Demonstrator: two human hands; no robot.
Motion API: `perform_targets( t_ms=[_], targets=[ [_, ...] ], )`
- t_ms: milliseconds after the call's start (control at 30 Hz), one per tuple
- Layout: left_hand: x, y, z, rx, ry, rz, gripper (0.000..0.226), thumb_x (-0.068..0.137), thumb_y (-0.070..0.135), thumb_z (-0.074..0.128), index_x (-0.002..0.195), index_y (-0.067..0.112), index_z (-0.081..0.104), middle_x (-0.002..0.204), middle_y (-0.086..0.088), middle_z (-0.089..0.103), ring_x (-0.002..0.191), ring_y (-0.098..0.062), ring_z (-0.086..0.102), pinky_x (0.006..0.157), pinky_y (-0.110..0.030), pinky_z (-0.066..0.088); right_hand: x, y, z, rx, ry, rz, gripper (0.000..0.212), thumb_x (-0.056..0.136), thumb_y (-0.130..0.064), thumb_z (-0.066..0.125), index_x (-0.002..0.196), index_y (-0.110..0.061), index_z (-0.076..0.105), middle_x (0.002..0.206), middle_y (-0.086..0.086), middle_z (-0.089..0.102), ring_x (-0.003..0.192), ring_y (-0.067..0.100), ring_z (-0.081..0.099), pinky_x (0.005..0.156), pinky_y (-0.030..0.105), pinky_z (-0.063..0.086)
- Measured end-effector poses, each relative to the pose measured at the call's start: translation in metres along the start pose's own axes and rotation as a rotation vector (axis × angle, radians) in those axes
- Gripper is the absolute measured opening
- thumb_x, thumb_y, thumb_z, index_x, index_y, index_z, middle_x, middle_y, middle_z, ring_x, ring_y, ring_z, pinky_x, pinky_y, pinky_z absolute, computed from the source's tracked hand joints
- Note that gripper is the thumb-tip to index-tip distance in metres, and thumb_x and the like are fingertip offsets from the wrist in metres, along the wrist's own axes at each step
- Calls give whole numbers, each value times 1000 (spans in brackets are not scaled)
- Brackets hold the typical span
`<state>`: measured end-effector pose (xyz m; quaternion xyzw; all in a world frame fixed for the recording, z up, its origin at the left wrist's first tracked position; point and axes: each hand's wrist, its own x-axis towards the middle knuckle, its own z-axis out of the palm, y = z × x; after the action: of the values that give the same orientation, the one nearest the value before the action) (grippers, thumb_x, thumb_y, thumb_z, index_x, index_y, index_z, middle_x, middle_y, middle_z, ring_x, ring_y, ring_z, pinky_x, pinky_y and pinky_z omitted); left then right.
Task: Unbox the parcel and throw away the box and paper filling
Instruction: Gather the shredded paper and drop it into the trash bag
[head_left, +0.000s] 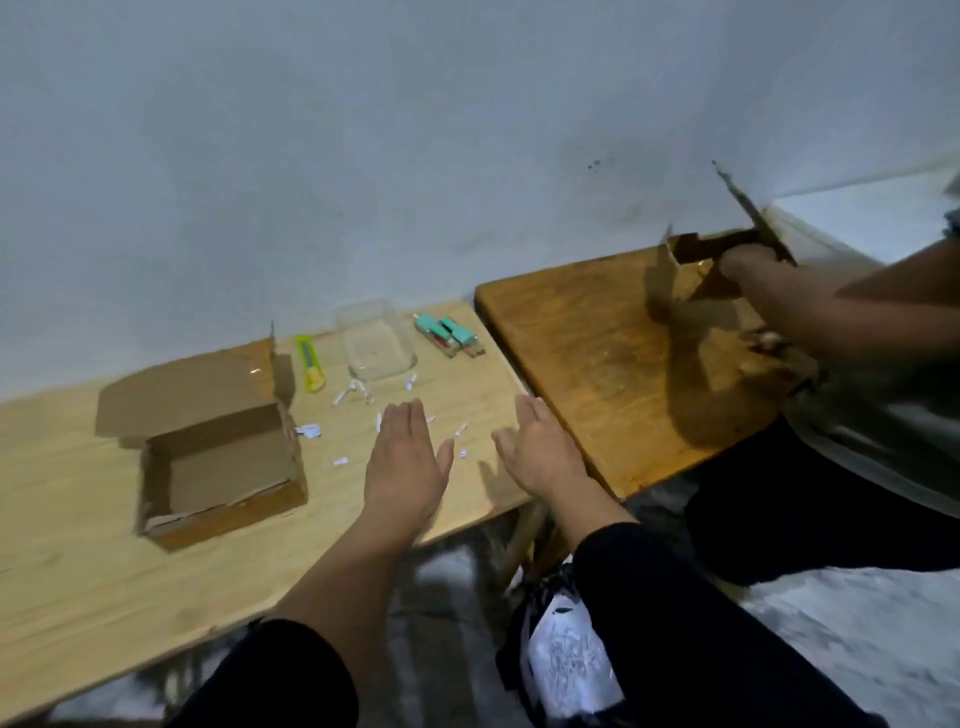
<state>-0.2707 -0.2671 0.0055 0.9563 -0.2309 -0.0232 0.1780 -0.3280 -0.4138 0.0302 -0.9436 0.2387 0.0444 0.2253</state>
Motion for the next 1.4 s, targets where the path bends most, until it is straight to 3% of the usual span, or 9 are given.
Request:
perform_targets(
  t_ms=[200, 333, 467, 567, 700, 800, 1067, 1200, 1400],
  targets=[
    [-17, -82, 74, 95, -215, -112, 80, 88, 59, 30, 130, -9, 43, 137, -34, 40, 134, -48, 27, 116, -49, 15, 7, -1, 80, 50, -58, 1, 71, 93, -43, 41, 146, -6, 12, 156, 12, 13, 144, 23, 11, 119, 36, 16],
    [-18, -91, 92, -38, -220, -227, 89, 79, 59, 43, 126, -16, 42, 132, -39, 42, 126, -53, 37, 107, -52, 30, 28, 10, 118, -14, -54, 12, 67, 91, -44, 40, 141, -5, 18, 152, 13, 20, 143, 27, 14, 117, 40, 22],
    [2, -107, 109, -105, -48, -305, 96, 83, 72, 19, 139, -5, 24, 145, -37, 22, 137, -47, 18, 113, -49, 16, 65, 16, 135, 14, -7, -42, 63, 90, -42, 45, 138, -7, 22, 148, 10, 26, 141, 26, 21, 115, 40, 27],
    [29, -112, 113, -146, 15, -391, 95, 78, 69, 25, 145, 3, 11, 151, -31, 6, 142, -42, 3, 115, -51, 11, 97, 16, 138, 20, -24, -106, 72, 92, -42, 46, 146, -11, 11, 157, 6, 10, 146, 19, 1, 120, 33, 12],
    [68, -118, 112, -168, 65, -426, 96, 73, 70, 23, 147, 14, -3, 154, -24, -10, 142, -33, -15, 114, -43, -1, 142, 5, 132, 32, -41, -238, 71, 89, -43, 50, 144, -14, 14, 155, 5, 16, 145, 19, 9, 119, 37, 20],
    [89, -127, 110, -129, 26, -407, 94, 73, 73, 17, 146, 20, -11, 153, -22, -16, 141, -33, -18, 115, -44, -3, 167, -5, 129, -20, -84, -356, 72, 91, -44, 44, 145, -10, 12, 155, 8, 15, 144, 23, 13, 116, 29, 13],
    [122, -131, 105, 16, -23, -221, 76, 82, 60, 22, 145, 17, 21, 154, -19, 17, 143, -35, 12, 112, -51, 19, 203, -15, 139, -76, -83, -614, 68, 93, -52, 22, 140, -3, 31, 146, 20, 37, 138, 31, 32, 111, 35, 21],
    [124, -127, 105, -39, -29, -164, 69, 85, 52, 18, 144, 17, 24, 155, -6, 22, 144, -23, 12, 115, -44, 14, 209, -18, 142, -39, -103, -702, 67, 95, -49, 15, 136, -2, 39, 141, 21, 45, 133, 32, 40, 109, 38, 25],
    [107, -119, 115, -116, 29, -69, 54, 91, 38, 32, 137, 9, 41, 145, -11, 41, 137, -26, 32, 111, -31, 17, 196, -15, 147, 24, -136, -714, 63, 97, -46, 16, 133, -1, 44, 138, 18, 50, 130, 28, 43, 110, 29, 26]
  ],
)
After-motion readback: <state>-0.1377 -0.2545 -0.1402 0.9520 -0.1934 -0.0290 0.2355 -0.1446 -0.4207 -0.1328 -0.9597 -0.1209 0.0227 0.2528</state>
